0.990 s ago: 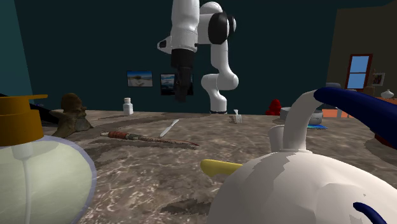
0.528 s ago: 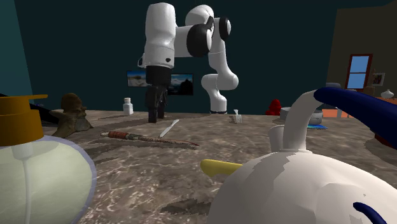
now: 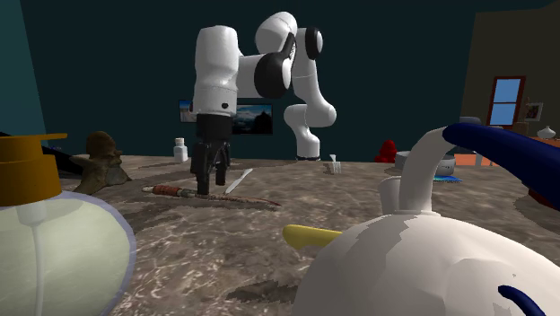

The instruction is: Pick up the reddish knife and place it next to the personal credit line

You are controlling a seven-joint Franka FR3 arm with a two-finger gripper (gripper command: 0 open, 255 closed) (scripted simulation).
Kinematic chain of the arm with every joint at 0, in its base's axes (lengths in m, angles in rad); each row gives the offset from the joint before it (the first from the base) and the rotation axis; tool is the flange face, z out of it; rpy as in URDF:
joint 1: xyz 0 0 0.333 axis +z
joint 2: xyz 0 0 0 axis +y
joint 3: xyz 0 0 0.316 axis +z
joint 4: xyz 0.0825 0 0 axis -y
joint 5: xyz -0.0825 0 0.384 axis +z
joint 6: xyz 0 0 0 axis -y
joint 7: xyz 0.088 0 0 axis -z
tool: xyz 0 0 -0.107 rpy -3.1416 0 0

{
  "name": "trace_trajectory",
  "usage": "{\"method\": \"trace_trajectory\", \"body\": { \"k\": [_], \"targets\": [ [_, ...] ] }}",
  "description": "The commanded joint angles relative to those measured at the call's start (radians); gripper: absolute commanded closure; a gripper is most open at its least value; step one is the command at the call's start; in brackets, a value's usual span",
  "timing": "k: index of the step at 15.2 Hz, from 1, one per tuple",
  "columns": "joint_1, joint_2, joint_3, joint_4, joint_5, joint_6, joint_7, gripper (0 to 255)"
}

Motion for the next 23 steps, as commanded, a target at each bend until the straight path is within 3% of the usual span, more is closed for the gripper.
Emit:
{"method": "trace_trajectory", "body": {
  "k": [1, 9, 10, 19, 23],
  "targets": [
    [0.000, 0.025, -0.001, 0.000, -0.002, 0.026, 0.001, 0],
    [0.000, 0.025, -0.001, 0.000, -0.002, 0.025, 0.001, 0],
    [0.000, 0.025, -0.001, 0.000, -0.002, 0.025, 0.001, 255],
    [0.000, 0.025, -0.001, 0.000, -0.001, 0.026, 0.001, 255],
    [0.000, -0.003, 0.000, 0.014, 0.001, -0.017, -0.001, 255]
  ]
}}
